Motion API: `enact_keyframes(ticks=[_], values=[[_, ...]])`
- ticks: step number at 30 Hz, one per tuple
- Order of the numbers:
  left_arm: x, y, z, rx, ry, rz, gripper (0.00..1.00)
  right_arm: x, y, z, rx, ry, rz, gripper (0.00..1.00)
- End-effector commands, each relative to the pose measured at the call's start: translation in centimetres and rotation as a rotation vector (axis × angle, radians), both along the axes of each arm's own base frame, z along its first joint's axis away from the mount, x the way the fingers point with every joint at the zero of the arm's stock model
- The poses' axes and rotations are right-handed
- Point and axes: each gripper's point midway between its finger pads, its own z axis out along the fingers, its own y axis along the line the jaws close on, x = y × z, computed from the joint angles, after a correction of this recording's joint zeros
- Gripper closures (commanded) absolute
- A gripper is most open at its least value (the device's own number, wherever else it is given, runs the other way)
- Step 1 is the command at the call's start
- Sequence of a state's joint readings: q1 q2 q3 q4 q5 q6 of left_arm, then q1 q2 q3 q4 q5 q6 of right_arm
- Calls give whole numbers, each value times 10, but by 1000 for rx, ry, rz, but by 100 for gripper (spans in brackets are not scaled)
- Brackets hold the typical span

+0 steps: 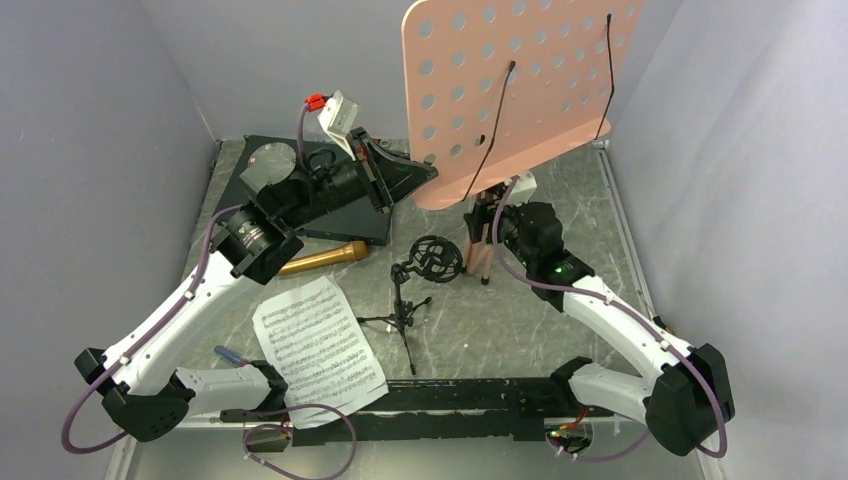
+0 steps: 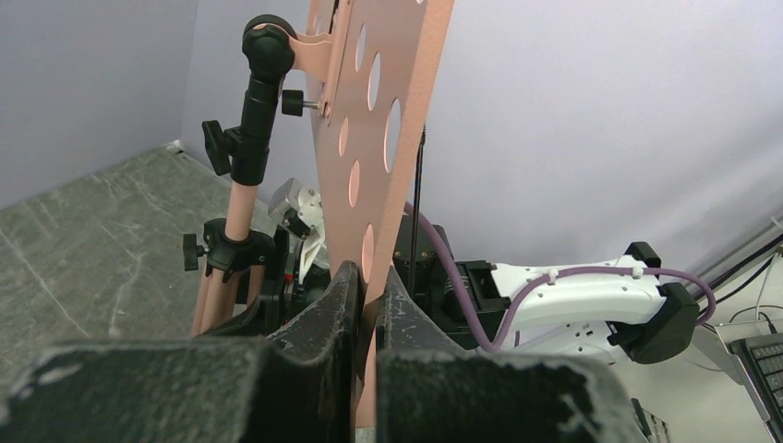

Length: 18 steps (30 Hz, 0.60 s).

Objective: Set up the instrument practice props

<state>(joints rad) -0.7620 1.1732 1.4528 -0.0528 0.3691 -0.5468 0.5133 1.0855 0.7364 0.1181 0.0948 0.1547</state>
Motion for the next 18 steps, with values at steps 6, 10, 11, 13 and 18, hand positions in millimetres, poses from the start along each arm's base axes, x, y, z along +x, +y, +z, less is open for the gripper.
enact_keyframes(ticks=[6, 10, 11, 13, 18], values=[[-29, 3, 22, -82, 41, -105, 97, 3, 1, 11, 35, -101, 0, 96], [-30, 8, 22, -82, 38, -88, 97, 2, -1, 6, 14, -106, 3, 100], [-29, 9, 22, -78, 39, -78, 94, 1, -1, 6, 10, -105, 3, 100], [-30, 12, 21, -68, 35, -67, 78, 1, -1, 6, 5, -106, 5, 100], [-29, 17, 20, -67, 22, -35, 97, 2, -3, 4, -6, -100, -5, 100]])
